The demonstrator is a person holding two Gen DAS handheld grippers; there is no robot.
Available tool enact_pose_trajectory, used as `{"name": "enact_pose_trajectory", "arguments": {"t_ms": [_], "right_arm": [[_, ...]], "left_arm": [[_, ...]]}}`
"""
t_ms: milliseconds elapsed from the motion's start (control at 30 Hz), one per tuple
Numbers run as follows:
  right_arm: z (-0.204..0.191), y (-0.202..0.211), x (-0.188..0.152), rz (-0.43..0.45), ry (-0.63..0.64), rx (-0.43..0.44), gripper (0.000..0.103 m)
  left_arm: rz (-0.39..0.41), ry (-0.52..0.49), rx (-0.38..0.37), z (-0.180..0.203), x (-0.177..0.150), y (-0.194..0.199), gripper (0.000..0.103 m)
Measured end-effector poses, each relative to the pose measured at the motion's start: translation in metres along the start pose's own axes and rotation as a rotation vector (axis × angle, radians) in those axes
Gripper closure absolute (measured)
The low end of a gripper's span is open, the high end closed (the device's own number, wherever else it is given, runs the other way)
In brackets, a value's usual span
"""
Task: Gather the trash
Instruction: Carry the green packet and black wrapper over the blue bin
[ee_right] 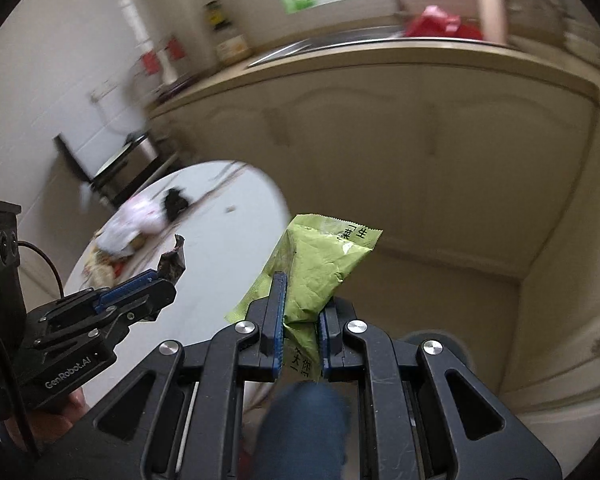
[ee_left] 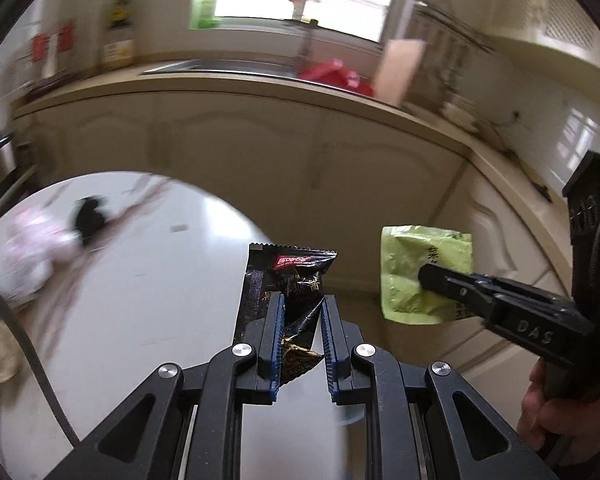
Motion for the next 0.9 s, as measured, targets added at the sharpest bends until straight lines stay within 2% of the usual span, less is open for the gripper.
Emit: {"name": "enact_pose_trajectory", "arguments": {"t_ms": [200,333,467,600,633,767,900], "right_arm": [[0.092,0.013,-0.017,-0.008,-0.13,-0.104,0.09],[0.143,0.008,-0.036,-0.035,-0.197,-0.156,0.09],[0.185,-0.021,-0.065,-0.117,-0.259,-0.176,0.09],[0.218,-0.069,-0.102,-0.226,-0.359,-0.153,0.09],[0.223,-0.079,-0.108,-0.242,-0.375,-0.15,0.09],[0.241,-0.122,-0.135,-0.321,-0.444,-0.14,0.09],[0.256,-0.149,-0.152,-0.38,-0.487,-0.134,0.089]], "left_arm": [[-0.068,-0.063,-0.088,0.06,0.01,-0.058,0.089],[-0.127,-0.077,-0.113,0.085,0.004,-0.106,0.089],[-0.236,-0.076,-0.114,0.089,-0.015,-0.164,0.089],[-0.359,-0.06,-0.094,0.08,-0.035,-0.227,0.089],[-0.413,-0.066,-0.093,0.076,-0.041,-0.241,0.089],[-0.5,-0.009,-0.086,0.059,-0.05,-0.287,0.089],[-0.529,0.01,-0.083,0.051,-0.044,-0.318,0.087]]}}
Point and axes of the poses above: each gripper's, at about its wrist camera, not at the fingertips, and y roughly against the way its jaws point, z to its right, x to its top, the point moved 6 cm from there along -y, roughly the way its jaws point
